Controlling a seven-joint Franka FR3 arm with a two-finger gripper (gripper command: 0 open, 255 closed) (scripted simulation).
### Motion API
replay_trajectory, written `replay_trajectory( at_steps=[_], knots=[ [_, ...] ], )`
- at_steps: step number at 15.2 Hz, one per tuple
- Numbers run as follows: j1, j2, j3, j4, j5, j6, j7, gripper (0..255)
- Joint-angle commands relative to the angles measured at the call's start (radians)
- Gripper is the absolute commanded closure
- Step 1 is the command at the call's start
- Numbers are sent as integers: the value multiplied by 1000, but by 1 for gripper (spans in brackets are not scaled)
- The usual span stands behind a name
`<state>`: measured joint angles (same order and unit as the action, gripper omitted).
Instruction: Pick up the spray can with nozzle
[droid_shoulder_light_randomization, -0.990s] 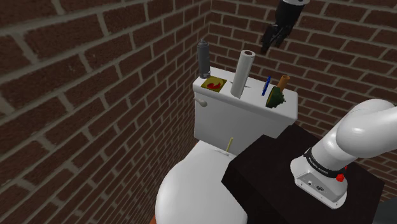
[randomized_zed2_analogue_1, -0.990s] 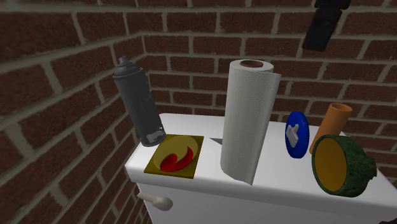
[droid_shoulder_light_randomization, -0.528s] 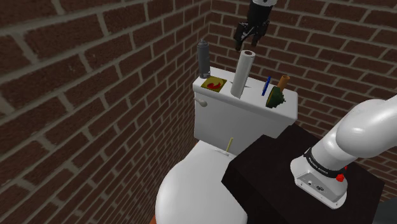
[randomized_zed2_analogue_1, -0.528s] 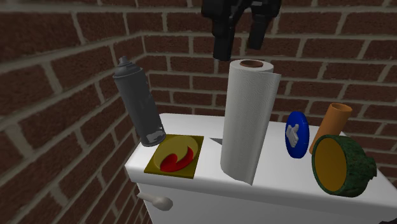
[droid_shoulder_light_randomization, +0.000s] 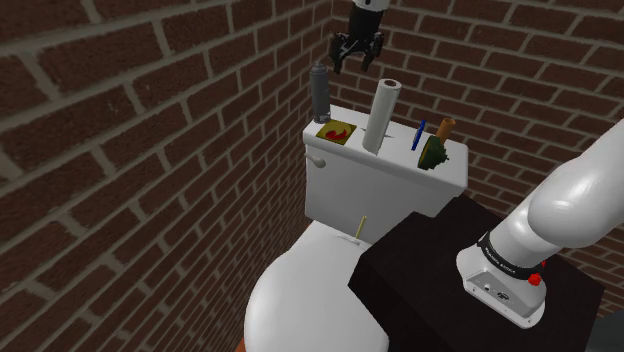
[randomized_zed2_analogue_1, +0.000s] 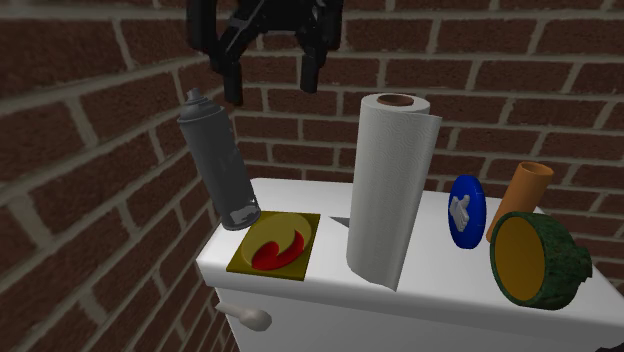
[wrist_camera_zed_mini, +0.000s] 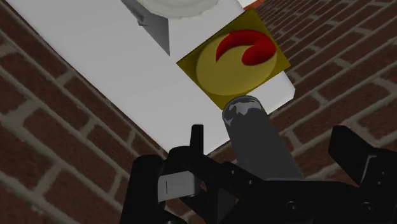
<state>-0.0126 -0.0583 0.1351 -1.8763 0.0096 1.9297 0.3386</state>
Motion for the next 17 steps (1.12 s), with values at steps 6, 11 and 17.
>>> replay_trajectory(
  at_steps=[6, 11, 17],
  knots=[
    [21, 284, 11, 324, -27, -23, 141, 0],
    [22, 296, 9, 286, -28, 29, 145, 0],
    [22, 300, 9, 244, -28, 75, 144, 255]
  ],
)
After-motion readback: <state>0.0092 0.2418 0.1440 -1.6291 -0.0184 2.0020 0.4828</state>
